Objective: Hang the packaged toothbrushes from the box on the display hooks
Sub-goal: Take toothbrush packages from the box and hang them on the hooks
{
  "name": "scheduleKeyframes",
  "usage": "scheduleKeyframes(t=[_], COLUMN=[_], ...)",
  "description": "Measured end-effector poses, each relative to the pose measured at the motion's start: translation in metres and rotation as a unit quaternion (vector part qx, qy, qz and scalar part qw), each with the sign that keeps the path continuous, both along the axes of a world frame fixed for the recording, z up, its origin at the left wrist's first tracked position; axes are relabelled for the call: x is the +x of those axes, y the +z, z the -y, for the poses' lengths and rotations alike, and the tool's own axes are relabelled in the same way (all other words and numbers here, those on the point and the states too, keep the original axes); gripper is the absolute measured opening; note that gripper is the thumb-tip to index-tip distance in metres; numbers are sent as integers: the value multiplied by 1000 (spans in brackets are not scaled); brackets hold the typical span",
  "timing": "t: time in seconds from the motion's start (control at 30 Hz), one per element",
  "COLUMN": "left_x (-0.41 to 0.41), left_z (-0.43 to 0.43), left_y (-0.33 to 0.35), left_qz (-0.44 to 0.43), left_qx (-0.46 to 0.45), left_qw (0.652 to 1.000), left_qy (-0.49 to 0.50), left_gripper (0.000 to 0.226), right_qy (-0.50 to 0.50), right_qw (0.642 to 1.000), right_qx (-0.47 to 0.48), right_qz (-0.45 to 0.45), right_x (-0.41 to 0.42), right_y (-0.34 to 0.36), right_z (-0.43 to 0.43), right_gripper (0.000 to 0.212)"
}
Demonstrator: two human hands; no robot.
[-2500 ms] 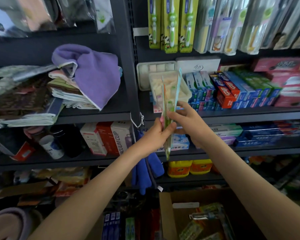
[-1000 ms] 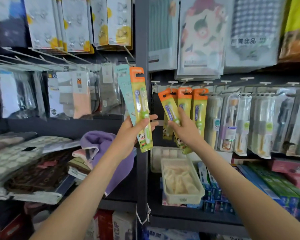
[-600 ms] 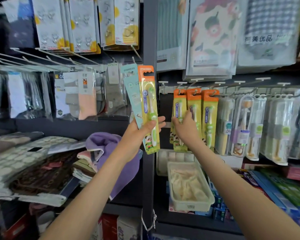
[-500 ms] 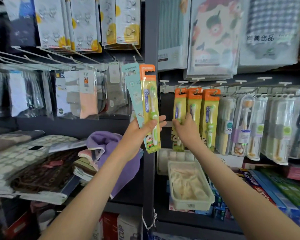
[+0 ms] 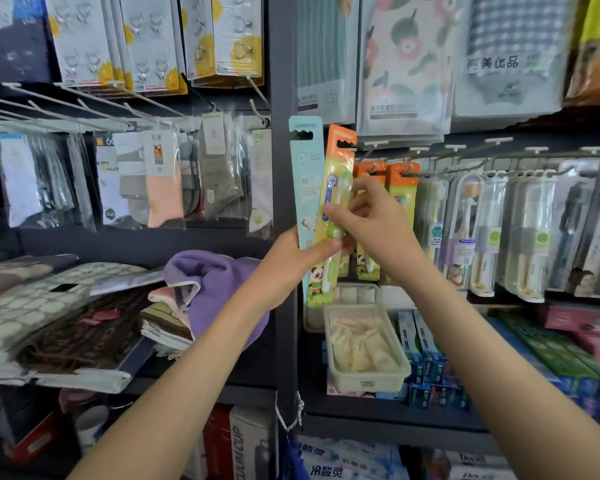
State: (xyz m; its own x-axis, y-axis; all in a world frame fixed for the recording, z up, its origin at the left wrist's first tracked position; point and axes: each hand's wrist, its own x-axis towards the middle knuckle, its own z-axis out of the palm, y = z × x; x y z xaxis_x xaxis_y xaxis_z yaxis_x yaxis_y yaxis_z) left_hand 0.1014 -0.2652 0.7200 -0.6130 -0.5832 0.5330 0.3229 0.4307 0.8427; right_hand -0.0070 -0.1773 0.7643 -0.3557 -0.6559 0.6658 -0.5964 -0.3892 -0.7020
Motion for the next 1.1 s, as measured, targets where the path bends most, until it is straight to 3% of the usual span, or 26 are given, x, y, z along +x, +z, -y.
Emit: scheduleKeyframes(t=[0.17,0.3,0.47,0.57,0.67,0.8,1.1], left_x=[6,13,25,27,28,27,29], left_z=[-9,-5,5,10,15,22,29], left_y=[4,9,19,23,25,24,23], left_qz=[22,-32,-76,-63,-60,-68,-69], left_qx=[-18,61,81,71,64,71,72], left_qw=[1000,997,992,993,992,989,992], left_qy=[3,33,59,73,95,107,75], left_gripper=[22,12,13,7,6,5,11], right_qy=[19,-8,-105,-157,-191,-241,-301], right_qw=[996,990,992,972,950,928,907], right_qx=[19,20,66,94,106,133,180], right_qz=[86,142,-11,-149,-224,-249,-232], right_x=[-13,-29,-37,-36,-35,-38,-36], right_y=[-4,-14,-32,-34,-28,-17,-8], right_z=[1,11,23,33,45,62,92], right_gripper=[25,22,36,38,35,24,29])
